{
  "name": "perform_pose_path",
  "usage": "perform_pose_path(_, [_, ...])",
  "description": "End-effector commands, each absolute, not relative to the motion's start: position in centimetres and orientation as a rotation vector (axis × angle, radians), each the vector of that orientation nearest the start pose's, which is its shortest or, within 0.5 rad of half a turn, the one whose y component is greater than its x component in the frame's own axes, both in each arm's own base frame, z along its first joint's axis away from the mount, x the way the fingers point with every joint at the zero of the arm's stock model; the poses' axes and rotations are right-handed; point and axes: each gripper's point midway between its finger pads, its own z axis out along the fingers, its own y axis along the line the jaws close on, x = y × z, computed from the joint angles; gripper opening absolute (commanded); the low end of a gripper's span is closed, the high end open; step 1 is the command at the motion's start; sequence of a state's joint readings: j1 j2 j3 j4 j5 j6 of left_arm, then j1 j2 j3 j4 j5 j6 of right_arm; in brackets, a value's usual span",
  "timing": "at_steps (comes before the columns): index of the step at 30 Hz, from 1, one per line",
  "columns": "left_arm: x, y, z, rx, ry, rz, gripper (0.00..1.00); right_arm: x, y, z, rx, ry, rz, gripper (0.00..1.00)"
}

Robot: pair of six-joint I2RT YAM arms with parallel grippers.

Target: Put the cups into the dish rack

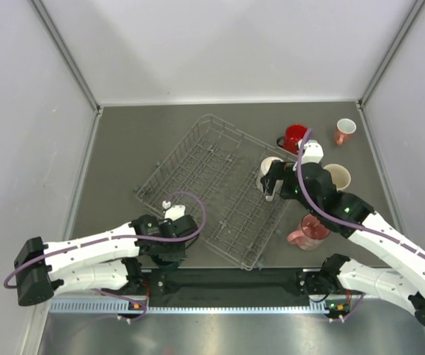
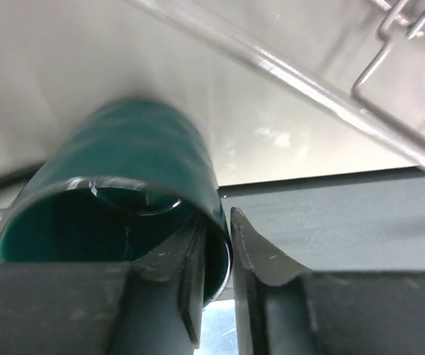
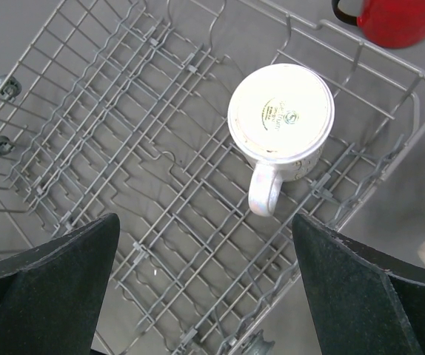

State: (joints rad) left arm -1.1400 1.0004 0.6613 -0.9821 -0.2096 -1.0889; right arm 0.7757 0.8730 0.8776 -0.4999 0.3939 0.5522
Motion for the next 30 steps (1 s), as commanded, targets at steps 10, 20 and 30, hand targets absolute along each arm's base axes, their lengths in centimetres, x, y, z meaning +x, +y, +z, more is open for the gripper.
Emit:
perform_pose_path(10, [4.8,-15.7,11.9,-0.054,2.852,-0.48,0.0,24.3,18.0,23.4,-0.029,2.036,0.466,1.0])
perform_pose_path(20, [6.8,-21.5,33.8,-0.051,2.401,-1.204,0.0,24.7,20.6,26.3,-0.278,1.991,0.524,1.0])
perform_pose_path(30, [10.0,-25.9,53.1,0.051,1.833,-1.521,0.0,21.8,26.8,34.4,-0.673,1.684,0.903,1.0])
